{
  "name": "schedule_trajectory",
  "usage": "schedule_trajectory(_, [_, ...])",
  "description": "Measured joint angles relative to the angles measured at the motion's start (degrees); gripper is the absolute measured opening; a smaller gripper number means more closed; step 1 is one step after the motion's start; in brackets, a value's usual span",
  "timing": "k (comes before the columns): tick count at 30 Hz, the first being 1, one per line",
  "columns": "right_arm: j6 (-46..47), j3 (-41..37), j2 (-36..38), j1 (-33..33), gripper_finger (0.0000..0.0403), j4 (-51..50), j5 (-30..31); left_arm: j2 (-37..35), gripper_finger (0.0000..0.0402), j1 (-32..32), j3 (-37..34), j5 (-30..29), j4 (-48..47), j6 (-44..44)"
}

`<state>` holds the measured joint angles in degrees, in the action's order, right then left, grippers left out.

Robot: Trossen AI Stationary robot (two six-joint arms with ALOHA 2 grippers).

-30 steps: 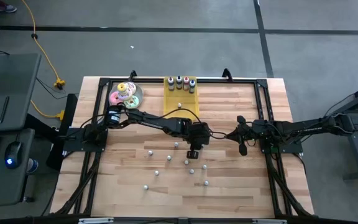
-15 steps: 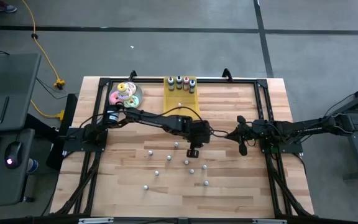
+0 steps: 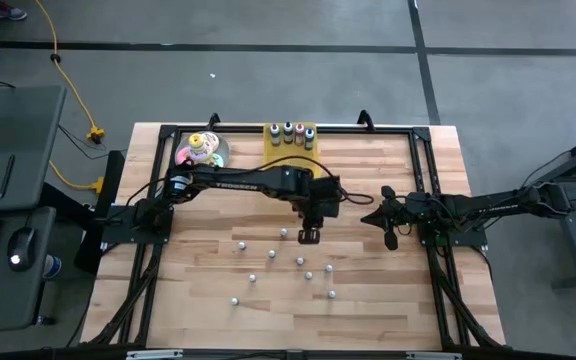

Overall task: Pick & Place food coloring
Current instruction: Put the small blue food coloring bottle into the yellow bin

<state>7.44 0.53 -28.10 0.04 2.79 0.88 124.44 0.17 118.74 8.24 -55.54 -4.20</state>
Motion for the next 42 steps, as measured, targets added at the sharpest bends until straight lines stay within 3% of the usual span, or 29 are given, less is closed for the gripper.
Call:
schedule_trajectory(8, [0.00,0.01,-0.01,0.02,0.0000,0.00,-0.01,-0.23,0.0033,0.61,6.24,-0.03,-8.91,-0.49])
schedule_trajectory(28, [-0.01,0.01,-0.03,0.00,0.0000,0.10,0.00,-7.94,0.0031,2.38,6.25,-2.47,-15.04,-1.88])
schedule_trajectory(33, [0.00,-0.01,-0.02,0.00,0.0000,0.02,-0.01,-9.91,0.0031,3.49,6.16,-5.70,-16.32,5.21])
schedule_trajectory(38, [0.00,-0.01,-0.02,0.00,0.0000,0.02,0.00,-12.26,0.0031,5.42,2.35,-10.44,-15.84,13.93])
schedule_trajectory(42, [0.00,-0.01,0.00,0.00,0.0000,-0.02,-0.01,-16.97,0.0031,6.96,-6.08,-11.47,-10.91,16.63])
